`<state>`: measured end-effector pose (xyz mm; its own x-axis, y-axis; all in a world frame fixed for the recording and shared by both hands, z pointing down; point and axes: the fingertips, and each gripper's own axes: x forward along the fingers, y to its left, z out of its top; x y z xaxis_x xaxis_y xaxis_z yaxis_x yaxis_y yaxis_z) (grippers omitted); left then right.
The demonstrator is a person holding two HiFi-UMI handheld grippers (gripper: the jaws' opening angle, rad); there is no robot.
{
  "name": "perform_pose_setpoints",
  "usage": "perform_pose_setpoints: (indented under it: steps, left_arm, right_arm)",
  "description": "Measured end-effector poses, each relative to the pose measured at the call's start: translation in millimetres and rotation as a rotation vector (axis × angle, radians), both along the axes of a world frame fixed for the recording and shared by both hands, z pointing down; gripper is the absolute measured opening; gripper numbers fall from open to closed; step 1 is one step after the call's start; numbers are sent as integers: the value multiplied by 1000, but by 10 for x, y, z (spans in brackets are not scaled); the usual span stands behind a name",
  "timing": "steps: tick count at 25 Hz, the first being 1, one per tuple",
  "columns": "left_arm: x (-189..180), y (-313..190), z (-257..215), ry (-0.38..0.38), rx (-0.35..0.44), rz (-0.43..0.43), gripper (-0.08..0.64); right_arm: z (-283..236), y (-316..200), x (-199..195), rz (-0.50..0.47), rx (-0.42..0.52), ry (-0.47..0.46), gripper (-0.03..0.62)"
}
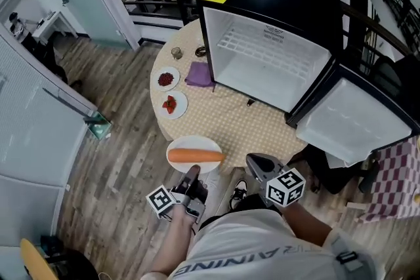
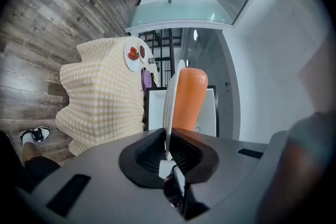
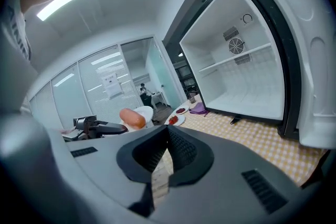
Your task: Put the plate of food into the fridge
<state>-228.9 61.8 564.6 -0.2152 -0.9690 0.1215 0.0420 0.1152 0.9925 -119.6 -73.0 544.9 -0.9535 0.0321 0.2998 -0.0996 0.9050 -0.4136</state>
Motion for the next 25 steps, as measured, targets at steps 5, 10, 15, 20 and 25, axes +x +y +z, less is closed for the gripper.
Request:
perform_pose_setpoints:
  steps: [5, 10, 15, 20, 25]
  left_arm:
    - [-194, -564, -20, -10, -4, 56, 29]
    - [-333, -923, -67, -3, -8, 114, 28]
    - [-400, -1397, 25, -5, -36, 244, 28]
    - [-381, -1921, 73, 9, -31, 400, 28]
    - [-367, -2381, 197, -21, -51, 577, 29]
  right_arm:
    - [45, -397, -205, 7, 8, -2, 22]
    - [-35, -689, -288, 84, 4, -24, 23]
    - [11, -948, -149, 204, 6, -3, 23]
    - [31, -1118, -30, 371, 5, 18, 23]
    - [32, -1099, -47, 522, -20, 27, 21]
